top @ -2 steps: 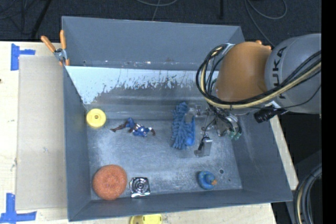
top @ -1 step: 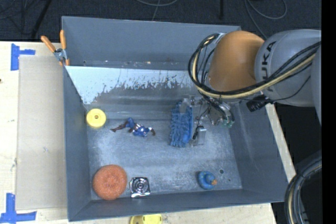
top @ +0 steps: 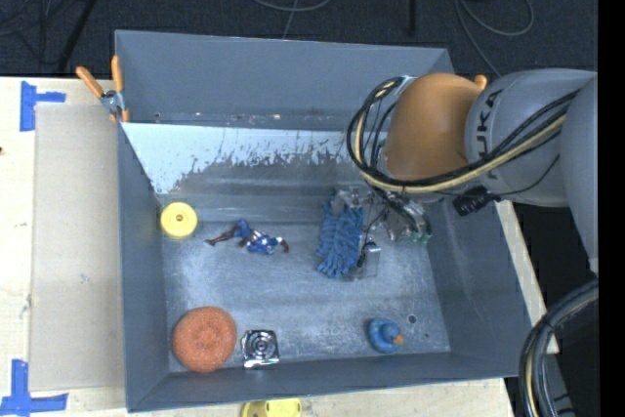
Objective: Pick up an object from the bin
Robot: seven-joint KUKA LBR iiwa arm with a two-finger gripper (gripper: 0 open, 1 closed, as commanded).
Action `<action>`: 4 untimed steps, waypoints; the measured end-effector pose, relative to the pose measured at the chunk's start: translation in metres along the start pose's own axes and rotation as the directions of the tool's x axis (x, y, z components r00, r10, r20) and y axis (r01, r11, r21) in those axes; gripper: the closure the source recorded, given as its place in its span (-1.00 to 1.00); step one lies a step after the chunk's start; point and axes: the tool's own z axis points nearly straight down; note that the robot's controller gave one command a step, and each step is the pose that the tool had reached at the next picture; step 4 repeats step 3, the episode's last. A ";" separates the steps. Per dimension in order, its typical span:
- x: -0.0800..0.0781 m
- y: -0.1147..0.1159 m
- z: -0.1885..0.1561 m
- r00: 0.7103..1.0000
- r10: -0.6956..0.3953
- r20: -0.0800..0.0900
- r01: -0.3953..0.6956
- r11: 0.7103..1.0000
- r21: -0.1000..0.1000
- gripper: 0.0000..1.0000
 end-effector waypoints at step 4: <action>0.016 -0.054 -0.206 0.996 0.094 -0.003 -0.094 0.996 0.001 1.00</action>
Offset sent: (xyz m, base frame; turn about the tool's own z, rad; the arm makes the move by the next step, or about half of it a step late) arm 0.0000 0.0000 0.0000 0.0000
